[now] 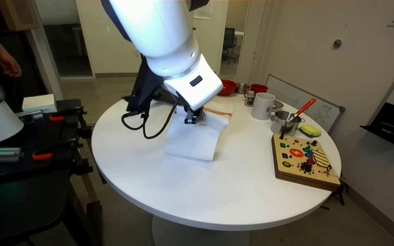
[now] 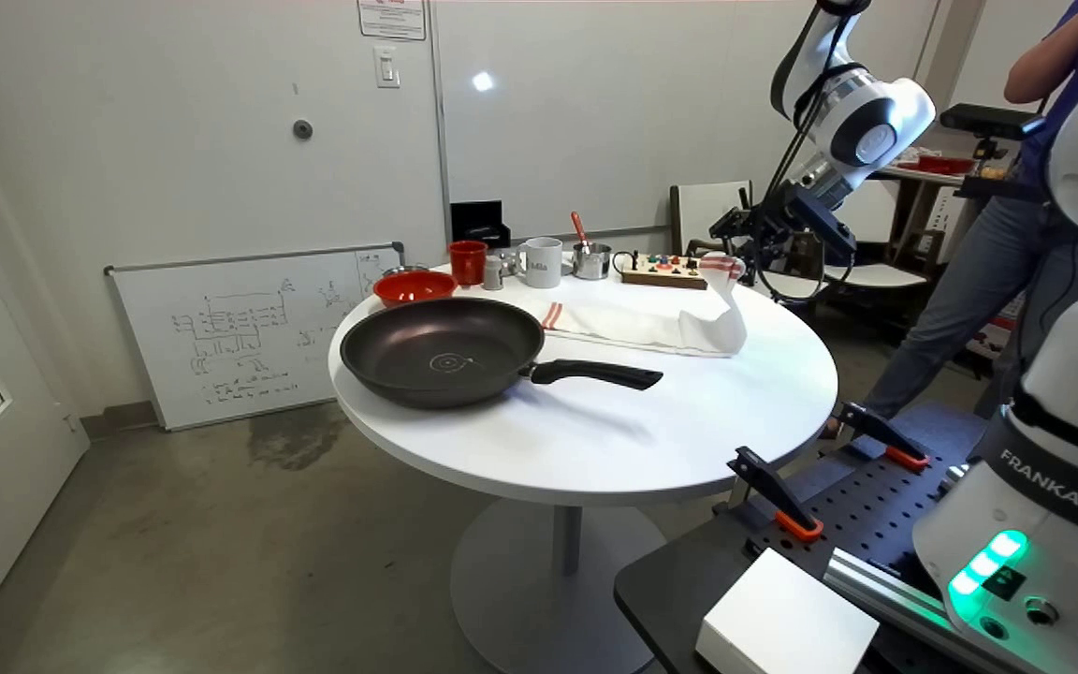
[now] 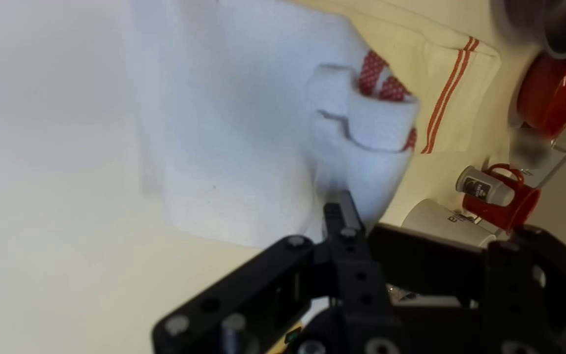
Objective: Fold the towel in half
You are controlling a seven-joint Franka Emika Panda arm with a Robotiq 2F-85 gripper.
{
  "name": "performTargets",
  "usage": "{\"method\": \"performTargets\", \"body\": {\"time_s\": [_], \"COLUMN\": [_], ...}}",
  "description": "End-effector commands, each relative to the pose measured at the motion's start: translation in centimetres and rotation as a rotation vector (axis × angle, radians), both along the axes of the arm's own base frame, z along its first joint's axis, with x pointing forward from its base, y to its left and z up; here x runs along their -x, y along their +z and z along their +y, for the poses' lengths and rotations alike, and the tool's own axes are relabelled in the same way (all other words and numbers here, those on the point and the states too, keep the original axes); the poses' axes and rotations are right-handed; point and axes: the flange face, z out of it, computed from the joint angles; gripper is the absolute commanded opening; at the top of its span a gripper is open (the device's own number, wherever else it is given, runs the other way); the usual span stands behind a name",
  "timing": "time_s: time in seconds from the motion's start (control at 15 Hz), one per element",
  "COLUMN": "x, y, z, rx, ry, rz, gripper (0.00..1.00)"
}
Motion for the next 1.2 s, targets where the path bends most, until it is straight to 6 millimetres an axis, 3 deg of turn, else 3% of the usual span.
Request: {"method": "performTargets", "body": {"time_s": [0.0,0.4,0.8,1.13], "x": [0.0,-1.4,-5.2,-7.7], "y": [0.0,1.2,2.7,1.7], "z": [0.0,1.4,5.9,9.2], "rx": [0.000,-0.016,-0.038,-0.029], "ry": [0.000,0.010,0.064,0.077], "rz": [0.001,-0.036,-0.053,-0.035], "gripper": [0.02,0.01,0.02,0.01]}}
